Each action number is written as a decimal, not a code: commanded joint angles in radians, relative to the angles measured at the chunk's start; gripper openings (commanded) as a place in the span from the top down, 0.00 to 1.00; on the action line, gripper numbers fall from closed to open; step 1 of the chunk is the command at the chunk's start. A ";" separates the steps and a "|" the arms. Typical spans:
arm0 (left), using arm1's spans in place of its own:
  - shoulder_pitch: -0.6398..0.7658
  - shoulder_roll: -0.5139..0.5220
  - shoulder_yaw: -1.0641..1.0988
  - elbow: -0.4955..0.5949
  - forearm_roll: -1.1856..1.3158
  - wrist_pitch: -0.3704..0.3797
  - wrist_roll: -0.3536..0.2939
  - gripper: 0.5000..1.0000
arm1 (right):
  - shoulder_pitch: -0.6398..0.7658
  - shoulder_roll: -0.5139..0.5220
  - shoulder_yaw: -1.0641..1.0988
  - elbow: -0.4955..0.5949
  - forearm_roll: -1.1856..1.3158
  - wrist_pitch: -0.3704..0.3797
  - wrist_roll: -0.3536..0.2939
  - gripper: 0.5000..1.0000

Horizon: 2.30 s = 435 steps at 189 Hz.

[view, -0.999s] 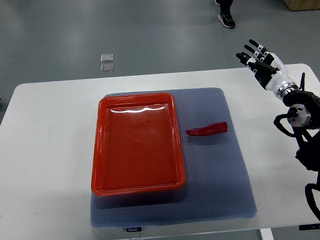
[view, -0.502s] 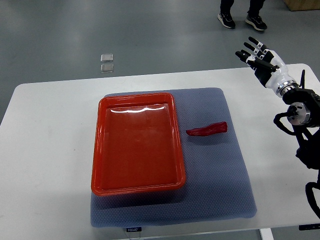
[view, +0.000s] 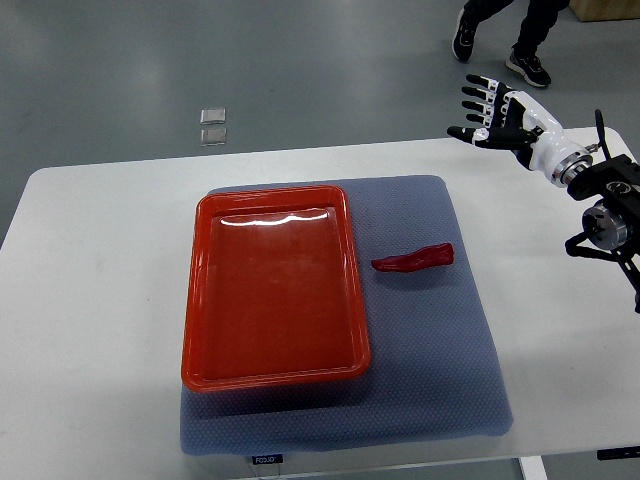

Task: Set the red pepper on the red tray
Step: 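Reach the right hand down toward the red pepper beside the tray, then close the right hand fingers around the red pepper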

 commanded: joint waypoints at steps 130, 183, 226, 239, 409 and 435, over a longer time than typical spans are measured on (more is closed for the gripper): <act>-0.001 0.000 0.000 0.000 0.000 0.000 0.000 0.00 | 0.407 -0.369 -0.869 0.491 -0.296 -0.020 -0.073 0.19; 0.000 0.000 0.000 0.000 0.000 0.000 0.000 0.00 | 0.443 -0.273 -0.981 0.487 -0.303 -0.120 -0.150 0.21; -0.001 0.000 0.000 0.000 0.000 0.000 0.001 0.00 | 0.435 -0.202 -1.011 0.452 -0.305 -0.175 -0.179 0.33; 0.000 0.000 0.000 0.000 0.000 0.000 0.000 0.00 | 0.430 -0.190 -1.019 0.439 -0.308 -0.178 -0.182 0.38; -0.001 0.000 0.000 0.000 0.000 0.000 0.000 0.00 | 0.372 -0.152 -1.042 0.375 -0.449 -0.253 -0.174 0.66; -0.001 0.000 0.000 0.000 0.000 0.000 0.000 0.00 | 0.369 -0.149 -1.056 0.373 -0.461 -0.273 -0.171 0.70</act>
